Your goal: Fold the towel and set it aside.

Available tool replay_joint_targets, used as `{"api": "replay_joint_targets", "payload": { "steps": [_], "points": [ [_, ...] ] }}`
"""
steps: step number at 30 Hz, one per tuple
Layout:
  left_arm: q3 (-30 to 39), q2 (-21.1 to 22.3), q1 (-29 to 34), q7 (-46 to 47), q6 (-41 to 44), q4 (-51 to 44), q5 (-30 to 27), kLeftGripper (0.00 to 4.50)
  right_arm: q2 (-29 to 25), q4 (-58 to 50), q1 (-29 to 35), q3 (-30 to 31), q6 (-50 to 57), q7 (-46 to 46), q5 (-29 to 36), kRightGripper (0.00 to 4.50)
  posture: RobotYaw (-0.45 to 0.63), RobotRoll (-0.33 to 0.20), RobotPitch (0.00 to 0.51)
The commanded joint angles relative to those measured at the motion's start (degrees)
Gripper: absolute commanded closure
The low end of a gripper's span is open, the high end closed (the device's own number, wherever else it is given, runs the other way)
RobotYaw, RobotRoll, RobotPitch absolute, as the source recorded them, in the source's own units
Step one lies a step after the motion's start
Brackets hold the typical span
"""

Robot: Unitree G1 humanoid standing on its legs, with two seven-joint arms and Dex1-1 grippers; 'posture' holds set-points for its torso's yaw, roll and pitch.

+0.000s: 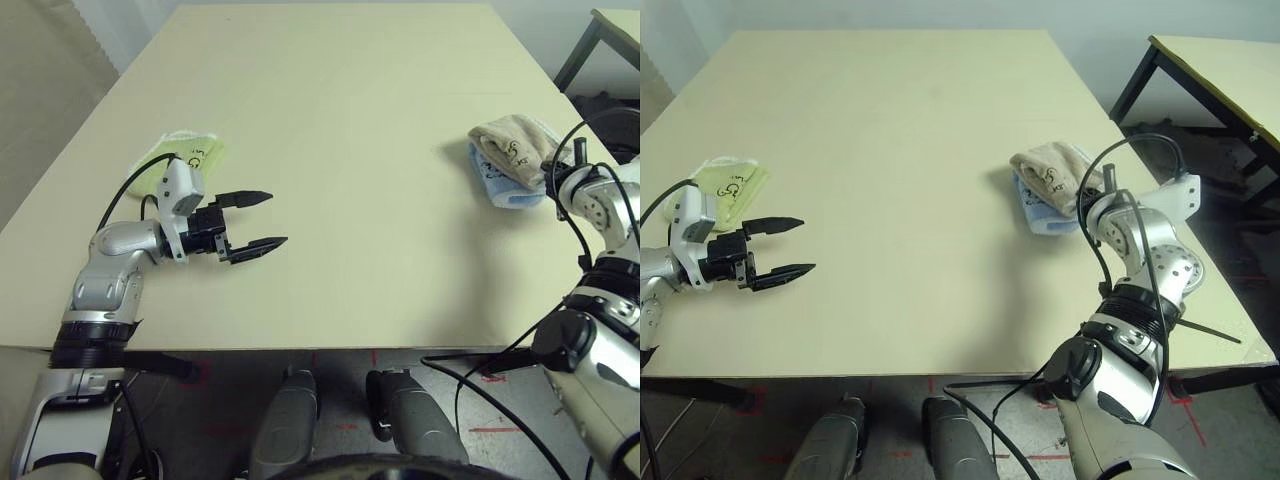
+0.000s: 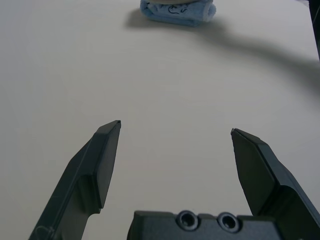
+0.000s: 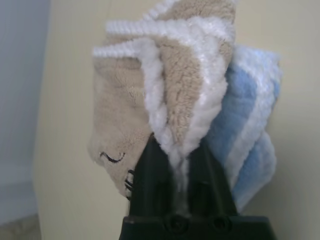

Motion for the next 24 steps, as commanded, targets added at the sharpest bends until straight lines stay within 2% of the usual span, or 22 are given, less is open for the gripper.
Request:
{"api": "replay_joint_targets", "payload": {
  "steps": [1, 8, 11, 16, 19, 21, 23, 24],
  "points": [
    [-0.49, -0.06, -0.32, -0.46, -0.71, 0.49, 0.51, 0.0, 0.25, -1.39, 1.42, 0.23, 1.86, -1.98, 0.63, 2.63, 0.03, 0.0, 0.136],
    [-0.36, 0.03, -0.36, -0.63, -0.89, 0.69, 0.45, 0.0, -1.09, -5.42, 3.26, -0.09, 5.35, -6.02, 1.34, 0.03, 0.03, 0.0, 0.139],
    [-0.29, 0.1, -0.18, -0.53, -0.81, 0.49, 0.44, 0.0, -2.97, -8.4, 2.86, 1.25, 8.04, -7.98, 0.75, 0.03, 0.03, 0.0, 0.139],
    [0.67, 0.47, -1.06, 1.08, 0.76, 1.47, 0.3, 0.0, -8.05, -15.35, -4.31, 8.82, 19.69, -9.85, 2.72, 0.03, 0.02, 0.0, 0.141],
    [0.47, 0.63, -2.55, 2.31, 1.64, 2.56, 0.9, 0.0, -11.66, -16.24, -8.73, 13.32, 23.59, -6.16, 0.78, 0.03, 0.02, 0.0, 0.141],
    [0.86, 0.5, -3.08, 3.91, 2.9, 2.83, 0.76, 0.0, -14.37, -17.67, -11.69, 18.49, 24.19, -0.59, -2.16, 0.03, 0.01, 0.0, 0.142],
    [1.88, -0.11, -3.16, 6.58, 4.43, 2.71, 0.18, 0.0, -15.04, -19.98, -12.35, 23.23, 23.15, 5.46, -4.87, 0.03, 0.01, 0.0, 0.143],
    [2.51, -0.59, -2.9, 8.7, 4.87, 2.4, 0.3, 0.0, -14.81, -21.97, -10.6, 25.52, 21.72, 8.68, -6.53, 0.03, 0.01, 0.0, 0.144]
  ]
}}
